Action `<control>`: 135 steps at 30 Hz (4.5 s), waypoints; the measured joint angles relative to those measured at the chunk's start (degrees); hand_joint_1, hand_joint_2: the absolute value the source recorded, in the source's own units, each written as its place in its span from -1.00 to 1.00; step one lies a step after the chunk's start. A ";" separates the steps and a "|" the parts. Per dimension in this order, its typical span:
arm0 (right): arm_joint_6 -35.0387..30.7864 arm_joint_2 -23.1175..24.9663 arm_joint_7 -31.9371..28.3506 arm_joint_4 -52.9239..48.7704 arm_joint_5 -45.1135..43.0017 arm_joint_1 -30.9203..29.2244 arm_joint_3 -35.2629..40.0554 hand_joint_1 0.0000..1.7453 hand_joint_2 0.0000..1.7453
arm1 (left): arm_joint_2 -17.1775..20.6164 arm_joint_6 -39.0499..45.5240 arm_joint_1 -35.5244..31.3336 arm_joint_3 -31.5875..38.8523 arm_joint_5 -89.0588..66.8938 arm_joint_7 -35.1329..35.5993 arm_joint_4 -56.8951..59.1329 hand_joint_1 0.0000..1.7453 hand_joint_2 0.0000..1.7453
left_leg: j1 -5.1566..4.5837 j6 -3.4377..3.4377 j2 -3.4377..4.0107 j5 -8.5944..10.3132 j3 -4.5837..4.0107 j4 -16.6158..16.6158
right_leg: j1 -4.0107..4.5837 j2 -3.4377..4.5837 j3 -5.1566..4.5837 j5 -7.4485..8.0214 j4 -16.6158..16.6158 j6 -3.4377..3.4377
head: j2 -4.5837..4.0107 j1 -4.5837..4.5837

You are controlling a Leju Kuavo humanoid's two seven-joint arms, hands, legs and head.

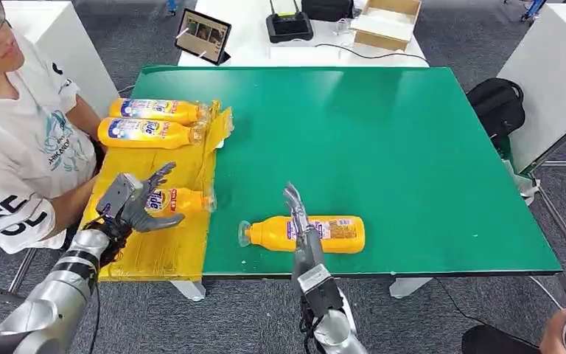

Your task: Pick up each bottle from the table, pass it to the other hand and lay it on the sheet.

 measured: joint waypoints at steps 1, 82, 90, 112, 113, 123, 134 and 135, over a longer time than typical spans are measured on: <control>-0.15 0.00 0.11 0.09 0.57 0.01 -0.04 -1.00 1.00 | -0.59 -0.24 0.66 0.63 3.65 -0.02 -1.27 -1.00 1.00 | 0.00 0.00 0.02 0.00 -0.05 0.01 | 0.00 0.00 -0.05 0.00 0.00 0.00 | 0.00 0.00; 23.89 -22.82 26.86 34.49 18.06 -32.52 13.31 1.00 1.00 | -13.27 22.10 18.84 0.81 20.96 1.09 -18.70 -1.00 1.00 | -0.03 0.08 0.07 -0.04 -0.25 0.06 | -0.01 0.11 -0.19 0.06 -0.11 0.08 | 0.00 -0.04; 20.92 -22.45 25.66 34.56 17.73 -31.67 13.29 1.00 1.00 | -13.27 21.70 18.83 0.70 21.01 1.24 -18.33 -1.00 1.00 | -0.03 0.08 0.07 -0.04 -0.23 0.06 | -0.01 0.16 -0.18 0.07 -0.11 0.08 | 0.00 -0.04; -14.71 -7.67 3.37 -11.98 11.33 -1.12 -13.42 1.00 1.00 | -16.22 16.72 25.87 -3.17 29.09 8.37 -27.68 -1.00 1.00 | -0.05 0.13 0.00 -0.13 -0.52 0.05 | -0.03 0.10 -0.41 0.02 -0.13 0.09 | 0.00 -0.02; -14.88 -7.50 3.26 -12.41 11.13 -0.88 -13.79 1.00 1.00 | -16.22 16.70 26.05 -3.50 29.37 8.46 -28.14 -1.00 1.00 | -0.04 0.13 0.01 -0.13 -0.51 0.05 | -0.02 0.11 -0.41 0.03 -0.13 0.09 | 0.00 -0.02; -7.70 -6.27 0.16 -11.70 10.93 0.98 -14.19 1.00 1.00 | -16.65 0.81 29.70 -9.00 46.36 13.70 -37.31 -1.00 1.00 | -0.03 0.12 0.02 -0.15 -0.55 0.05 | -0.02 0.11 -0.42 0.00 -0.13 0.09 | 0.00 0.00; -4.18 -3.58 -1.14 -6.44 11.39 2.10 -11.69 1.00 1.00 | -16.70 -2.49 32.15 -15.47 47.38 12.72 -43.74 -1.00 1.00 | -0.03 0.12 0.02 -0.15 -0.53 0.05 | -0.02 0.11 -0.41 0.00 -0.12 0.08 | 0.00 0.00; -4.13 -3.41 -1.22 -5.81 11.92 2.06 -11.28 1.00 1.00 | -16.76 -2.76 32.20 -15.78 47.63 12.68 -43.75 -1.00 1.00 | -0.02 0.12 0.02 -0.15 -0.53 0.05 | -0.01 0.11 -0.41 0.00 -0.12 0.08 | 0.00 -0.02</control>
